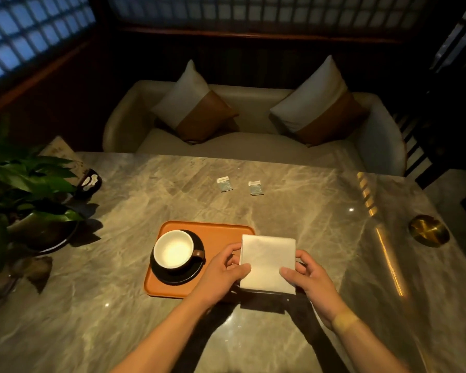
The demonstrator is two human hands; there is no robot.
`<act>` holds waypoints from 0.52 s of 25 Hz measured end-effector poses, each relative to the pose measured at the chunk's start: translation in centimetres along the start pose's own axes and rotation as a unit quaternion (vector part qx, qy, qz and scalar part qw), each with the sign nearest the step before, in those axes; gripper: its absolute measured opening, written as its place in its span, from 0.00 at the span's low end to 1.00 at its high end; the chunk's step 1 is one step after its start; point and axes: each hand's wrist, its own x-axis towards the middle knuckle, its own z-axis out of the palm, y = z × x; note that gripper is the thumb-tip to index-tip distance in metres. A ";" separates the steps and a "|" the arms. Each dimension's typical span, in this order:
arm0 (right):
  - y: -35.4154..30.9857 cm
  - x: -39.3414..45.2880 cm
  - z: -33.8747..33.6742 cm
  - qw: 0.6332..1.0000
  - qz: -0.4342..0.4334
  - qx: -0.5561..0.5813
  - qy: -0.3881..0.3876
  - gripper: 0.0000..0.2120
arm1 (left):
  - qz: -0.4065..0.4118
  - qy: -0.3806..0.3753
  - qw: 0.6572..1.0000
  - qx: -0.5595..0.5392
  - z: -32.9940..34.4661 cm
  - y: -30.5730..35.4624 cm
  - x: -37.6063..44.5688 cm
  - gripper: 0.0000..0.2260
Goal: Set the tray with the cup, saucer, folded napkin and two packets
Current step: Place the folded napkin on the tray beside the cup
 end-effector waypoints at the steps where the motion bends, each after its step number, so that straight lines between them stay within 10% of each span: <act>1: 0.2 0.3 0.6 1.000 0.004 -0.006 0.002 0.15 | -0.003 0.004 1.000 0.008 -0.7 -0.3 0.0 0.18; 13: 3.5 5.3 5.2 0.990 0.042 -0.108 0.075 0.17 | -0.051 0.122 0.981 0.145 -4.6 -6.0 2.7 0.19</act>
